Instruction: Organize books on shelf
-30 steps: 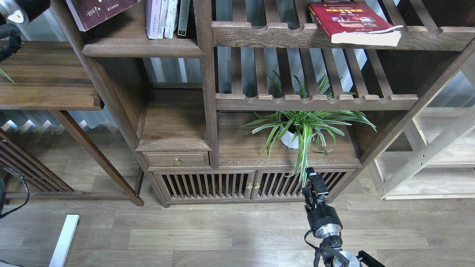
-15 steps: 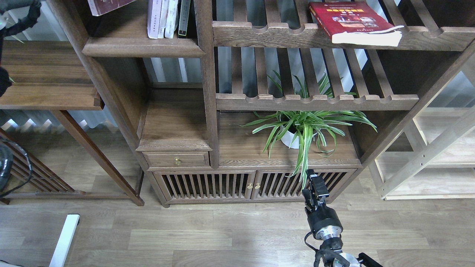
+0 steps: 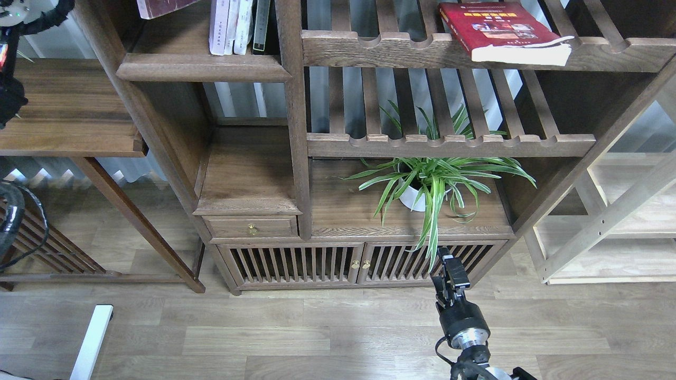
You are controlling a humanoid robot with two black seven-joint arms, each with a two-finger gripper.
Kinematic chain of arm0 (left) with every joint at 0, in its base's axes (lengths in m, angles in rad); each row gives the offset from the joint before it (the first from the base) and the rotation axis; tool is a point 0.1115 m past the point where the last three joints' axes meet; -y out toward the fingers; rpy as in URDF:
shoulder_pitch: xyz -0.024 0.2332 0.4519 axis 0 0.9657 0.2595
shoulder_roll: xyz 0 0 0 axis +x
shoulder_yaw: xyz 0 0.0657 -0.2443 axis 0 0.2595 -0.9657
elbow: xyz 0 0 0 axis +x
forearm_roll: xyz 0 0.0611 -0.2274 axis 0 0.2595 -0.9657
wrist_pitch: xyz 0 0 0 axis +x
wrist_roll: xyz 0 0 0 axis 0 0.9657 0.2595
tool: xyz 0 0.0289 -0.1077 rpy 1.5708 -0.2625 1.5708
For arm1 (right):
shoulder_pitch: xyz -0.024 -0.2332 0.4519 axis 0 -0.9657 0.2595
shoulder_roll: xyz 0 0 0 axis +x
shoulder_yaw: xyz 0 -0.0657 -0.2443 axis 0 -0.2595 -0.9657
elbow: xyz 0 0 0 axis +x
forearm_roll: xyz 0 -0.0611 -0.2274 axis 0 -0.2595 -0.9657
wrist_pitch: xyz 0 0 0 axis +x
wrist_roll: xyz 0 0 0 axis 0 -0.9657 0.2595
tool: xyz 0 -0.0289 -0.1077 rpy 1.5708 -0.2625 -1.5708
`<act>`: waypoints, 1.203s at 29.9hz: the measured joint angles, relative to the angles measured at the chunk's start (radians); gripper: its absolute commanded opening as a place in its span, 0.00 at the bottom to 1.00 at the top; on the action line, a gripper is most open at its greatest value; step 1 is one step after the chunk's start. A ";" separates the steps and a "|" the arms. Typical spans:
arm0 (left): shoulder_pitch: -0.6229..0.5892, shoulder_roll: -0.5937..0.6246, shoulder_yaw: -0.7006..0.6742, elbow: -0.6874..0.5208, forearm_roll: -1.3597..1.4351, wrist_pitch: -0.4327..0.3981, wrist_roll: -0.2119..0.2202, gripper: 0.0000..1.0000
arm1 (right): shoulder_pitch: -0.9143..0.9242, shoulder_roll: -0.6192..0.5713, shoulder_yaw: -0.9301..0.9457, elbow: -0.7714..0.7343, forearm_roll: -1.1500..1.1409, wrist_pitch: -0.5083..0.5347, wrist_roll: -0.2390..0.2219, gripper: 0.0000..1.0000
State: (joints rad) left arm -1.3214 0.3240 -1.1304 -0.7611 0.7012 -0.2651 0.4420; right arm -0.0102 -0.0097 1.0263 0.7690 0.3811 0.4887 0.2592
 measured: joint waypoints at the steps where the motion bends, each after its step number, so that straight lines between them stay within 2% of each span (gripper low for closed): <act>1: -0.001 -0.003 0.005 0.000 0.000 0.000 -0.002 0.07 | -0.003 -0.003 0.000 0.001 0.000 0.000 0.000 0.99; 5: -0.001 -0.008 0.018 0.000 0.000 0.000 -0.003 0.07 | -0.013 -0.012 0.001 0.007 0.002 0.000 0.000 0.99; 10: 0.002 -0.012 0.038 0.000 0.000 -0.003 -0.004 0.16 | -0.024 -0.019 0.001 0.022 0.002 0.000 0.000 0.99; 12: 0.004 -0.015 0.049 -0.005 -0.001 -0.004 -0.005 0.25 | -0.028 -0.021 0.001 0.023 0.002 0.000 0.000 0.99; 14: 0.006 -0.015 0.056 -0.008 -0.002 -0.004 -0.008 0.43 | -0.029 -0.024 0.002 0.024 0.002 0.000 0.000 0.99; 17: 0.008 -0.016 0.063 -0.011 -0.002 -0.006 -0.011 0.46 | -0.030 -0.027 0.012 0.025 0.002 0.000 0.000 0.99; 20: 0.008 -0.016 0.068 -0.011 -0.002 -0.010 -0.014 0.58 | -0.030 -0.030 0.020 0.026 0.002 0.000 -0.001 0.99; 25: 0.011 -0.010 0.071 -0.016 -0.002 -0.012 -0.020 0.63 | -0.031 -0.032 0.023 0.026 0.004 0.000 -0.001 0.99; 36: 0.013 -0.007 0.064 -0.068 -0.037 -0.012 -0.025 0.67 | -0.036 -0.032 0.034 0.024 0.010 0.000 0.000 0.99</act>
State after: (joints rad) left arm -1.3083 0.3172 -1.0661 -0.8289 0.6646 -0.2775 0.4172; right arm -0.0460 -0.0415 1.0599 0.7930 0.3912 0.4887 0.2592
